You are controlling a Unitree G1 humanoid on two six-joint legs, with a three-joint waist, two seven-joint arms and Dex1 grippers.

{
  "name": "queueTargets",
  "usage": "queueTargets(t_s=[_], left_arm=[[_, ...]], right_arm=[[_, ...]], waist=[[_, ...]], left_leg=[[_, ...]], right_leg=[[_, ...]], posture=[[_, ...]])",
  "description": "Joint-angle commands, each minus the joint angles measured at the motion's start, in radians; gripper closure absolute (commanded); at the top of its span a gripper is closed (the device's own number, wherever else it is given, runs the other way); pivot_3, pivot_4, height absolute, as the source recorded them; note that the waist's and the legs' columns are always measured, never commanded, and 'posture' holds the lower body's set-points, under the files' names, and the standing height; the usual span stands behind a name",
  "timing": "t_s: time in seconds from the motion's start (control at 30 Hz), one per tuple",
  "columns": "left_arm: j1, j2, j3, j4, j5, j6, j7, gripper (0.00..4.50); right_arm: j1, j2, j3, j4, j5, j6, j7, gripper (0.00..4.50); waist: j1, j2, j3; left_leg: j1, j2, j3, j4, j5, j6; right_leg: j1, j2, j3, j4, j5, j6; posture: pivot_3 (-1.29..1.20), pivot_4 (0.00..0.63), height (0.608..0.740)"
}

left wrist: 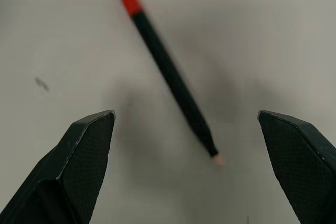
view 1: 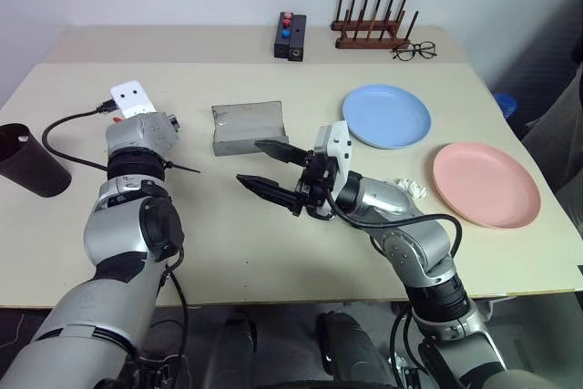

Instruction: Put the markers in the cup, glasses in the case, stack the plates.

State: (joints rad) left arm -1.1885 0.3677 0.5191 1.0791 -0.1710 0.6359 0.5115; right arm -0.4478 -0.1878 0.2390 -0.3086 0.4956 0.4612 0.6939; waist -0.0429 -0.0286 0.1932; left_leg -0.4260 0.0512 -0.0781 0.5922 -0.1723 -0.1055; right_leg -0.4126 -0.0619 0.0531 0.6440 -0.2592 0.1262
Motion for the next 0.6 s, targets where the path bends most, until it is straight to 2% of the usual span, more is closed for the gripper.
queueTargets(t_s=[0.03,0.2,0.23,0.3,0.53,0.6], left_arm=[[-0.047,0.035,0.029,0.057,-0.036,-0.074,0.027,0.02],[-0.066,0.052,0.009,0.132,-0.030,-0.085,0.074,0.02],[-0.069,0.055,0.006,0.139,-0.030,-0.089,0.086,0.25],[-0.073,0.059,0.007,0.149,-0.036,-0.094,0.095,0.84],[-0.075,0.066,0.006,0.164,-0.050,-0.102,0.098,4.46],[-0.072,0.067,0.002,0.167,-0.052,-0.099,0.098,4.46]], right_arm=[[-0.003,0.000,-0.019,-0.047,0.016,0.000,-0.007,1.11],[-0.002,0.000,-0.022,-0.047,0.016,0.002,-0.010,1.11],[-0.003,-0.001,-0.023,-0.046,0.016,0.002,-0.009,1.11],[-0.004,-0.001,-0.024,-0.044,0.015,0.001,-0.007,1.11],[-0.008,-0.002,-0.027,-0.038,0.014,-0.001,-0.004,1.11],[-0.010,-0.003,-0.029,-0.036,0.014,0.000,-0.003,1.11]], waist=[[0.000,0.000,0.000],[0.001,0.000,0.000],[0.001,0.000,0.000],[0.000,0.000,0.000],[0.000,0.000,0.000],[0.000,0.000,0.000]], left_leg=[[0.000,0.000,0.000,0.000,0.000,0.000],[0.000,0.000,0.000,0.000,0.000,0.000],[0.000,0.000,0.000,0.000,0.000,0.000],[0.000,0.000,0.000,0.000,0.000,0.000],[0.000,0.000,0.000,0.000,0.000,0.000],[0.000,0.000,0.000,0.000,0.000,0.000]], right_leg=[[0.000,0.000,0.000,0.000,0.000,0.000],[0.000,0.000,0.000,0.000,0.000,0.000],[0.000,0.000,0.000,0.000,0.000,0.000],[0.000,0.000,0.000,0.000,0.000,0.000],[0.000,0.000,0.000,0.000,0.000,0.000],[0.000,0.000,0.000,0.000,0.000,0.000]], posture=[[0.00,0.150,0.738],[0.00,0.150,0.738],[0.00,0.150,0.738],[0.00,0.150,0.738],[0.00,0.150,0.738],[0.00,0.150,0.738]])
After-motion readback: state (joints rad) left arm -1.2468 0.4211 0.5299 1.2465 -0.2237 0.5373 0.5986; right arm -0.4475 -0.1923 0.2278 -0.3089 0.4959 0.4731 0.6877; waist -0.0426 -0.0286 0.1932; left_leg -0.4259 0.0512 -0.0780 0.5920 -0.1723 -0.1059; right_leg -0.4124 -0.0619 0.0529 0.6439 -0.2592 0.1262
